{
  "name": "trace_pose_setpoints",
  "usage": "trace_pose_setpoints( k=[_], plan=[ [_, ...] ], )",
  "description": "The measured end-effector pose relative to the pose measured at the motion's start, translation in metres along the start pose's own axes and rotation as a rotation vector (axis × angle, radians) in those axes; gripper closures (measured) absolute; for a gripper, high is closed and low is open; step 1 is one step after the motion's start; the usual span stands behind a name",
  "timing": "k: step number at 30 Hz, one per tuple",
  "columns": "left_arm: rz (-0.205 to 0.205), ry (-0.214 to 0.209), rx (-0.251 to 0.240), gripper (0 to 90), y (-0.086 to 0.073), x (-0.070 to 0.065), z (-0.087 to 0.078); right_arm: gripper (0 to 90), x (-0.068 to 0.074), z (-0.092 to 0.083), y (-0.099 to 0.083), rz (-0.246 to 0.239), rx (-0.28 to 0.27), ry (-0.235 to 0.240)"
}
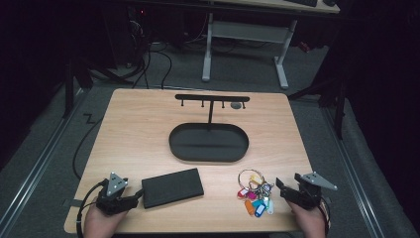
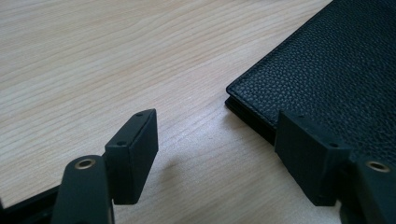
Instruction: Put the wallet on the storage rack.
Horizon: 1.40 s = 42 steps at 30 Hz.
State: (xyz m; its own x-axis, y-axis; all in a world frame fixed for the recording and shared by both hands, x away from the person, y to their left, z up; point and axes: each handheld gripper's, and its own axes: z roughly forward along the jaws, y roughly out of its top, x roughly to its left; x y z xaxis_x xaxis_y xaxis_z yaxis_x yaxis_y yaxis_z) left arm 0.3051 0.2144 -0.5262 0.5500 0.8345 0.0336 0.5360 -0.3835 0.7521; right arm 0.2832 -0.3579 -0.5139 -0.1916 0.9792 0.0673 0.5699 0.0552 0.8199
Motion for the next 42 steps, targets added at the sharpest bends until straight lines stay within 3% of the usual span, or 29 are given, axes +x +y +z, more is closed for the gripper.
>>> trace_pose_setpoints(
  k=[6,11,17,20,21,26,28,30,33,38,42],
  plan=[
    [-0.003,-0.019,-0.014,31.6,0.0,-0.001,-0.002,22.9,0.001,-0.002,0.0,0.002,0.008,-0.01],
    [-0.001,-0.037,-0.024,32.0,0.0,0.0,-0.003,32.5,0.006,-0.005,0.003,-0.009,0.03,-0.032],
    [-0.037,-0.052,-0.017,32.4,-0.001,0.006,-0.001,44.9,0.011,-0.003,0.01,-0.033,0.069,0.031],
    [-0.028,-0.053,-0.006,32.9,0.0,0.007,-0.002,45.7,0.012,-0.006,0.014,-0.045,0.079,0.049],
    [-0.037,-0.061,-0.026,32.9,0.001,0.007,-0.004,46.3,0.013,-0.007,0.019,-0.062,0.099,0.06],
    [-0.001,-0.04,-0.026,33.0,0.001,0.005,-0.007,52.4,0.02,-0.01,0.026,-0.096,0.107,0.067],
    [0.007,-0.043,-0.017,32.4,-0.001,0.004,-0.004,52.7,0.023,-0.009,0.032,-0.133,0.16,0.063],
    [0.007,-0.041,-0.013,31.9,-0.002,0.004,-0.004,53.1,0.024,-0.009,0.034,-0.144,0.171,0.06],
    [0.029,-0.02,-0.01,27.3,-0.002,0.003,-0.004,53.8,0.027,-0.01,0.04,-0.202,0.221,0.047],
    [0.026,-0.024,-0.014,26.5,-0.003,0.004,-0.006,53.8,0.025,-0.01,0.044,-0.199,0.288,0.058],
    [0.028,-0.039,-0.007,26.2,-0.004,0.003,-0.006,53.5,0.028,-0.01,0.043,-0.254,0.339,0.039]
  ],
)
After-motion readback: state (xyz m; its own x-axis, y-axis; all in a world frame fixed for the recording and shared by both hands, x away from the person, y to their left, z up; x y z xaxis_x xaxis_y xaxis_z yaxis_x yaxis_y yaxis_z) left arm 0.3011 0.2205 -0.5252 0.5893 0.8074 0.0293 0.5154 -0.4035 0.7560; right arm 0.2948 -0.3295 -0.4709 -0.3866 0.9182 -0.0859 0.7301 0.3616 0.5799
